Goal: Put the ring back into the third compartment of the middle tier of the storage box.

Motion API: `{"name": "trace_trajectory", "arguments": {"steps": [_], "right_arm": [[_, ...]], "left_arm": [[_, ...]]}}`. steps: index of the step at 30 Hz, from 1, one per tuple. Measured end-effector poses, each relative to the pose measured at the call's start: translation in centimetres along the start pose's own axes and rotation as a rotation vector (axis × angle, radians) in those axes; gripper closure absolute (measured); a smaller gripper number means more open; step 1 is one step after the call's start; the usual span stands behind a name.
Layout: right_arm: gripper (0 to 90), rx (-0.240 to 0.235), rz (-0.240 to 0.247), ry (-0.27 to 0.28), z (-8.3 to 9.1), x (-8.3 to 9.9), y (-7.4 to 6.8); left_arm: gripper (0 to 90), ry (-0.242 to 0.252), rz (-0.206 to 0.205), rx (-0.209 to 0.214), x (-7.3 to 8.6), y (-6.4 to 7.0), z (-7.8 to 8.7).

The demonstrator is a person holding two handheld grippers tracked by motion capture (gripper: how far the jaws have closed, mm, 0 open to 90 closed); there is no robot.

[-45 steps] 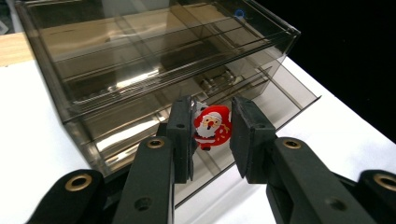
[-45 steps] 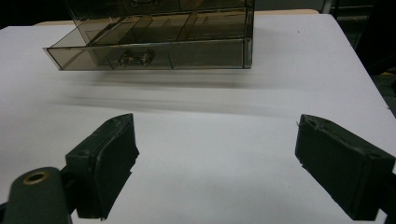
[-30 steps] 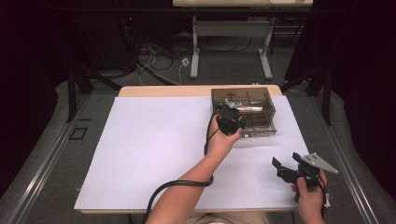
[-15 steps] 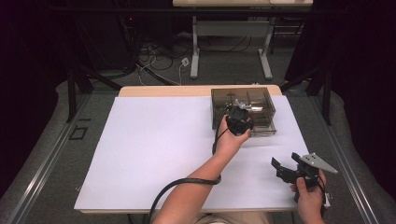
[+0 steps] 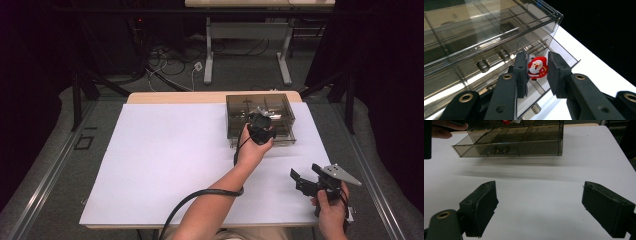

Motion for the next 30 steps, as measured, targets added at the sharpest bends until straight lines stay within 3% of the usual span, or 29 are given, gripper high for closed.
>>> {"name": "trace_trajectory", "arguments": {"steps": [20,26,30], "right_arm": [[13.2,-0.003,-0.002,-0.014,0.0,0.1,0.0],[13.3,-0.001,-0.005,-0.015,0.0,0.1,0.0],[13.3,0.000,-0.004,-0.015,0.0,0.1,0.0]], "left_arm": [[69.9,-0.002,-0.005,0.019,0.3,0.6,-2.0],[69.8,0.008,-0.044,0.026,0.4,0.9,-2.4],[69.8,0.008,-0.049,0.038,0.5,1.0,-2.6]]}}
Point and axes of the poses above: each handheld gripper's, and its own axes: z roughly backward along the jaws, x roughly out of its underside, y roughly to its right, the point moved 5 cm from there along -z, roughly forward along the jaws, and after that the axes turned 2 degrees about -z, right-handed, at the moved point
